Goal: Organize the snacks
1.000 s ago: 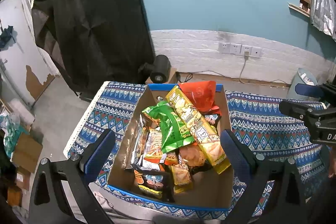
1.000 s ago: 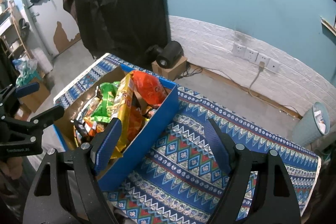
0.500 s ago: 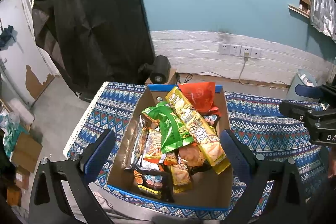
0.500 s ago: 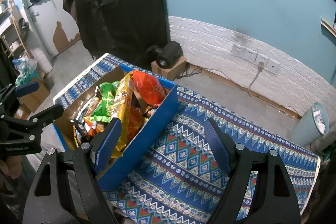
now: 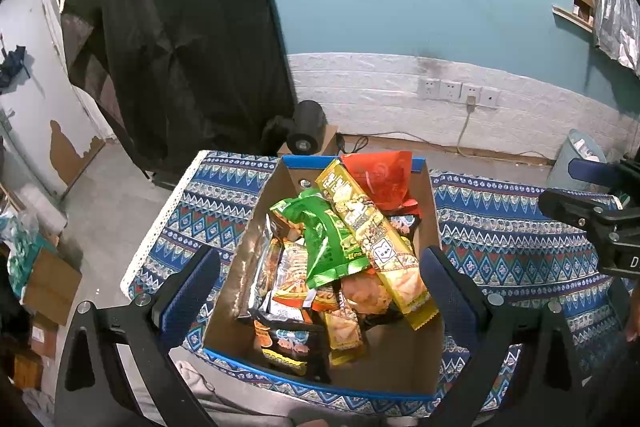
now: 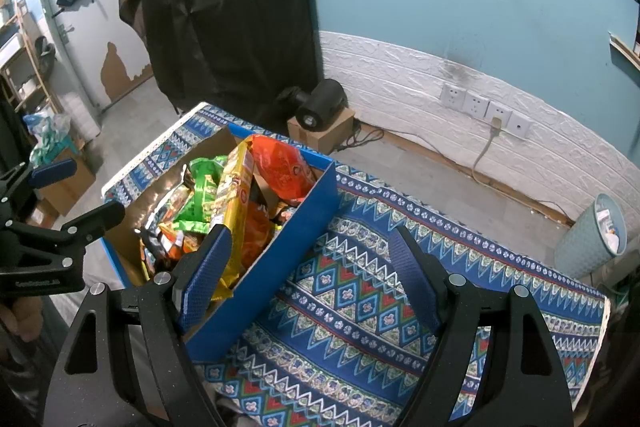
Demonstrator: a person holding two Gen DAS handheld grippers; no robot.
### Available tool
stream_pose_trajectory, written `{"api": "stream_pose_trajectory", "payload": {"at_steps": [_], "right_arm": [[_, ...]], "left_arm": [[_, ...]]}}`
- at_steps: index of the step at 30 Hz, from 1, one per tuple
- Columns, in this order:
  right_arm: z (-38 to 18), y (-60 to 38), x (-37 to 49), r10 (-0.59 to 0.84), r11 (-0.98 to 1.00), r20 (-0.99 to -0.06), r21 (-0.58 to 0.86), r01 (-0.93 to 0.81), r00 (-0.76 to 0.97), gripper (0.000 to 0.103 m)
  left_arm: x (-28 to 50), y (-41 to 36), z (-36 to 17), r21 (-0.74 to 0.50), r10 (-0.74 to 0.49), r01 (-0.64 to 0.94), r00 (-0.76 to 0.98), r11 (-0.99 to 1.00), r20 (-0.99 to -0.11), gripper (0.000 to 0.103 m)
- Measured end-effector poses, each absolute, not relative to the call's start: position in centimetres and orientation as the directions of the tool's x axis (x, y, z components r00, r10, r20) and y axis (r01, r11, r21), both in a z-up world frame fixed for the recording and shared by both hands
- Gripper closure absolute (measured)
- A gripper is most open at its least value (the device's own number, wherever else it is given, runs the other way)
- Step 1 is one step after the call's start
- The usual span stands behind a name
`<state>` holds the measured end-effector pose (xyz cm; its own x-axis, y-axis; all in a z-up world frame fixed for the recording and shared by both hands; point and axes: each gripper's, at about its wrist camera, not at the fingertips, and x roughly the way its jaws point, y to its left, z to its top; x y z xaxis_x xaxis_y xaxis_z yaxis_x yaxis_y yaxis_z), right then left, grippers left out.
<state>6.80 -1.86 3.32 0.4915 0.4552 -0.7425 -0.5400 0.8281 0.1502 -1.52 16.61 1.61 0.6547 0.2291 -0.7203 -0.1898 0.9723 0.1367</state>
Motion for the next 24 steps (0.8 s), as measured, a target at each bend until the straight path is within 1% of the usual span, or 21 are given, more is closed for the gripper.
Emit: {"api": "stream_pose_trajectory", "payload": {"at_steps": [24], "right_arm": [[3.31, -1.85, 6.72, 0.448, 0.831, -0.749, 0.147, -0.537, 0.487, 0.022]], "left_arm": [[-1.46, 16.26, 1.03, 0.132, 0.219, -0.182, 0.643, 0.975, -0.734, 0.002]]}}
